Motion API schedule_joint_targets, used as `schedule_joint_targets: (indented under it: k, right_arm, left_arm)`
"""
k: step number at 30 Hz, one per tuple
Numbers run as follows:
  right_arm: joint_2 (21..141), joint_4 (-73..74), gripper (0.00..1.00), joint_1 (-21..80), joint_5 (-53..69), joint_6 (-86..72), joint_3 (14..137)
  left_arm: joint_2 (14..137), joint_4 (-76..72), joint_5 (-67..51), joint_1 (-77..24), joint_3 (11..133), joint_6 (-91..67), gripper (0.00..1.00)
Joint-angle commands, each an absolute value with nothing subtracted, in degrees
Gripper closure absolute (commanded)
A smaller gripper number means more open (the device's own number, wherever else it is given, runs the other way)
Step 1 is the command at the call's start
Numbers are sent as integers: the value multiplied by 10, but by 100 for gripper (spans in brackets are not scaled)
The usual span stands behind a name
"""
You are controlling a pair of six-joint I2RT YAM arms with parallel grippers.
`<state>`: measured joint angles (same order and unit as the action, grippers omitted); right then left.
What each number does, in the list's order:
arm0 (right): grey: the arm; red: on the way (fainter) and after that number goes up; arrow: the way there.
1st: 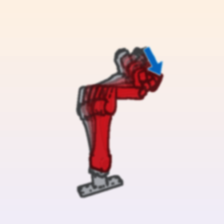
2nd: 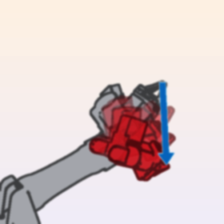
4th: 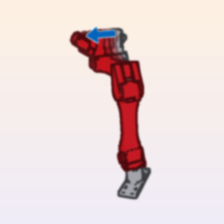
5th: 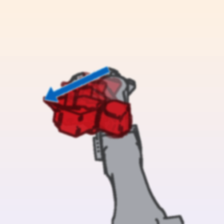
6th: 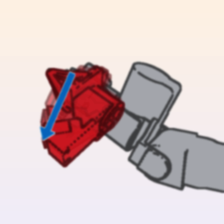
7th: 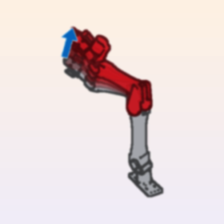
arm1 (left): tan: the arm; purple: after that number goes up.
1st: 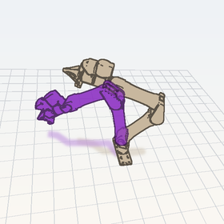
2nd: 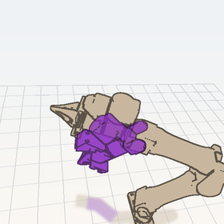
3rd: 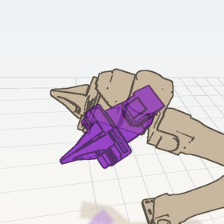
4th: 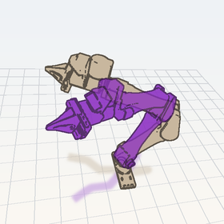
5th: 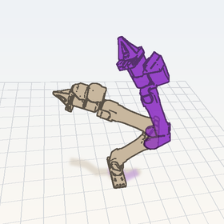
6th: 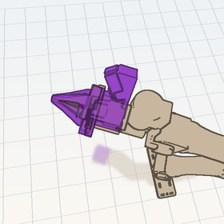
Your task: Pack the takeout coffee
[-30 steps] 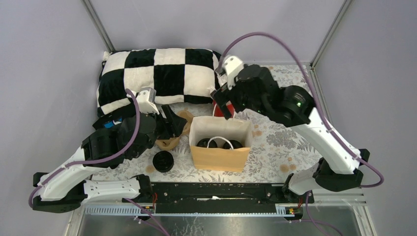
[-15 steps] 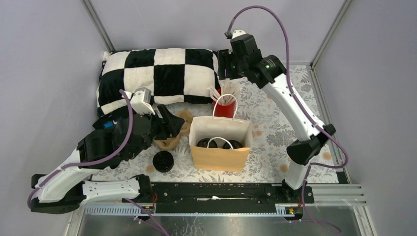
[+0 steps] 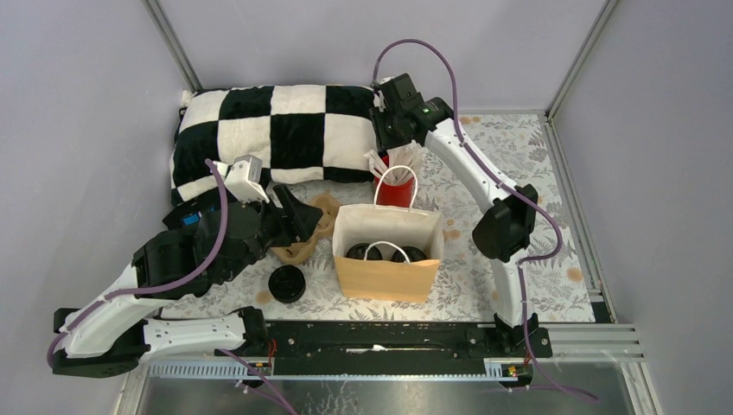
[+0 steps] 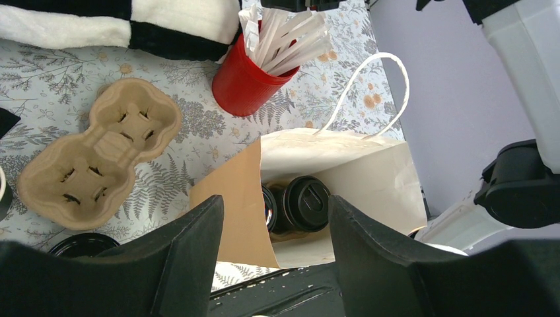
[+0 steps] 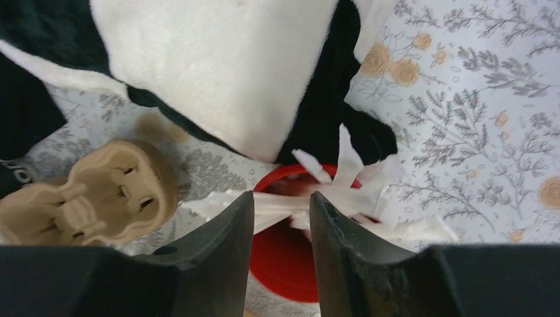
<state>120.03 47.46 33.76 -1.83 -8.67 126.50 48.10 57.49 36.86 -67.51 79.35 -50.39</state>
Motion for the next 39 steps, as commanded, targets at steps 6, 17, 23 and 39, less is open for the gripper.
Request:
schedule_joint_targets:
  k: [6,17,23,39]
  right_arm:
    - [1232,442,56,340,-75,-29,1316]
    - [1267,443,84,352,-93,-8,1366]
    - [1188,452,96,393,-172,19,1368]
    - [876,433,100,409,-51,-56,1281]
  left_arm:
    - [484,577,377,-675,813,-498,37]
    - [483,578,373,-675,813,-505,37]
    - [488,576,370,-675,812,-502,37]
    - [502,543,370,-675,805,-501,36]
